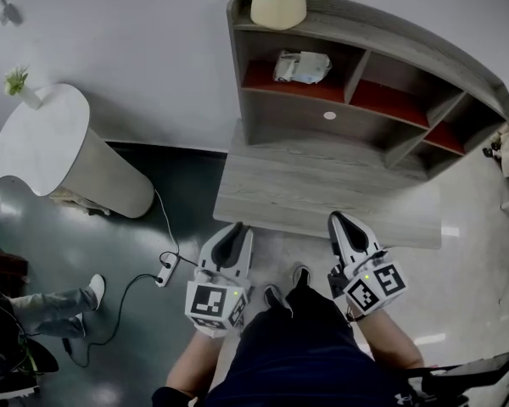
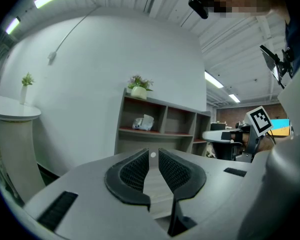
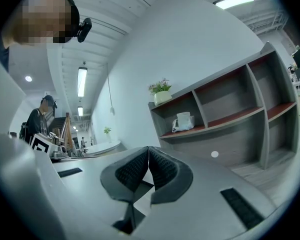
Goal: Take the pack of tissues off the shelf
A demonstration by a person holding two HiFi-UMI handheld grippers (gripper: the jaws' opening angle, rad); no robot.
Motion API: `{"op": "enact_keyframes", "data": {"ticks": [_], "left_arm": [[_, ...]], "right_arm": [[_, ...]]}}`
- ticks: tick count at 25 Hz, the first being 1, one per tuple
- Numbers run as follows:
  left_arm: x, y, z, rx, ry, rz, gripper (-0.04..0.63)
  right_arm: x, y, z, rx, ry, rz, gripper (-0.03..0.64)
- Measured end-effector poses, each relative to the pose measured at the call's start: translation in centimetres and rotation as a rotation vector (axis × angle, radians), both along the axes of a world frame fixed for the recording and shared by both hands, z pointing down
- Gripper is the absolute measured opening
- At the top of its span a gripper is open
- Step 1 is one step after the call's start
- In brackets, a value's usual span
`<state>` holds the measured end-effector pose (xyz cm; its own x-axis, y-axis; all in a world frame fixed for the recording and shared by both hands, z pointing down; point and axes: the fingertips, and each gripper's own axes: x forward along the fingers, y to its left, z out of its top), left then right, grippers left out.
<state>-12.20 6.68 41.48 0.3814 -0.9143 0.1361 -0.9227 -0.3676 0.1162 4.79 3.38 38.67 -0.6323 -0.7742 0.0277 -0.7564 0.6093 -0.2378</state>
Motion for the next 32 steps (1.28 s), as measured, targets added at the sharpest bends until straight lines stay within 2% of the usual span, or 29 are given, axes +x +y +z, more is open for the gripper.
{"op": "enact_keyframes", "data": {"ticks": [5, 13, 22, 32], "left_arm": [[-0.4, -1.5, 0.6, -0.014, -0.010, -0.011, 0.072], [-0.5, -5.6, -0.7, 0.008, -0.040, -0.035, 0.072], [1.5, -12.4, -2.0, 0.030, -0.047, -0.047, 0.072], [2.5, -17.5, -2.9, 0.037, -0.060, -0.085, 0.072]], "right_arm": [[-0.3, -1.6, 0.9, -0.014, -0.009, -0.010, 0.012], [-0.7, -6.0, 0.3, -0.002, -0.039, -0.038, 0.012], [1.4, -12.8, -0.5, 0.008, -0.042, -0.045, 0.012], [2.5, -18.6, -0.9, 0.012, -0.053, -0.078, 0.012]]}}
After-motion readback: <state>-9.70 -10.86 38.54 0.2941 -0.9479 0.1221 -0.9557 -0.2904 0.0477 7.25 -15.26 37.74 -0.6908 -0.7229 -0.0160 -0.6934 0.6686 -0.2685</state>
